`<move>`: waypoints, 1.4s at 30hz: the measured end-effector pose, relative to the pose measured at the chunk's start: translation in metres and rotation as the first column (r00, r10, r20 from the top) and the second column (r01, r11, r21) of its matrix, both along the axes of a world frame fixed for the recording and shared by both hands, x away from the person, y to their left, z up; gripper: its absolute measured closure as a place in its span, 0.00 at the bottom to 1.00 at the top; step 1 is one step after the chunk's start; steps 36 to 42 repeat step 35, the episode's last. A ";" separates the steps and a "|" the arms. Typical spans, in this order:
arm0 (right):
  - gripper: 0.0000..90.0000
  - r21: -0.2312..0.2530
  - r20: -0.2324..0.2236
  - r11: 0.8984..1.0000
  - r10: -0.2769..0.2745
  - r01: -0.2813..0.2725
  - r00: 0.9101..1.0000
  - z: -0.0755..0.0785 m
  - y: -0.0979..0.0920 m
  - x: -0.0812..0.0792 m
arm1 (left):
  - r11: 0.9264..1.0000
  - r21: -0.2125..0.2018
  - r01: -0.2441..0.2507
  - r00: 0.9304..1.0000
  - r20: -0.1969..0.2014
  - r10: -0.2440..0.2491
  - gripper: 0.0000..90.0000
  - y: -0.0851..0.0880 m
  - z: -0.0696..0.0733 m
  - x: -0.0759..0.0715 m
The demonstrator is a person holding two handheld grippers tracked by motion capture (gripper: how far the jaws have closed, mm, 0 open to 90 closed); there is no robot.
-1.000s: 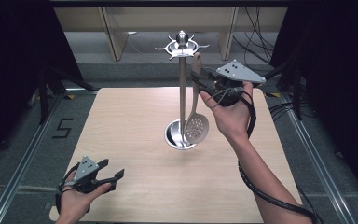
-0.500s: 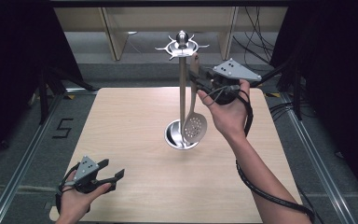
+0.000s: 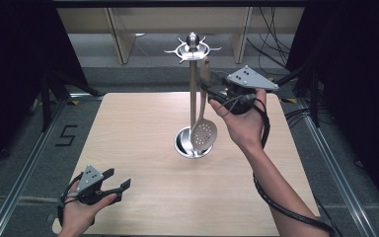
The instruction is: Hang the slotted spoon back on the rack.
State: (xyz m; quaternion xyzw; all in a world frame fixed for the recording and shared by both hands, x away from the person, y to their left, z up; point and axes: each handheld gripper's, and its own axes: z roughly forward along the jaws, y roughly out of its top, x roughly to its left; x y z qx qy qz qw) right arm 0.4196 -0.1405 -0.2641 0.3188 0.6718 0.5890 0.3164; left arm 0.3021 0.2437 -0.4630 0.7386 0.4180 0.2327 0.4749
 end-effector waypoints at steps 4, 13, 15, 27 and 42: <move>0.52 -0.033 -0.026 0.999 0.004 -0.004 1.000 -0.014 -0.015 -0.009 | 1.000 0.020 -0.001 1.000 -0.001 0.001 0.30 0.000 0.001 0.000; 0.44 -0.127 -0.238 0.991 0.000 -0.031 0.971 -0.097 -0.058 -0.030 | 1.000 0.018 0.000 1.000 -0.001 0.000 0.30 0.000 0.000 0.000; 0.44 -0.147 -0.290 0.989 -0.011 -0.033 0.957 -0.121 -0.070 -0.036 | 1.000 0.012 0.002 1.000 -0.002 -0.002 0.30 0.000 -0.001 0.001; 0.43 -0.171 -0.452 0.985 -0.092 0.014 0.887 -0.188 -0.110 -0.046 | 1.000 0.003 -0.003 1.000 -0.024 0.003 0.30 0.001 -0.002 0.001; 0.48 -0.115 -0.462 0.989 -0.139 0.096 0.876 -0.193 -0.123 -0.044 | 1.000 0.000 0.014 1.000 -0.020 -0.014 0.30 0.001 -0.002 0.003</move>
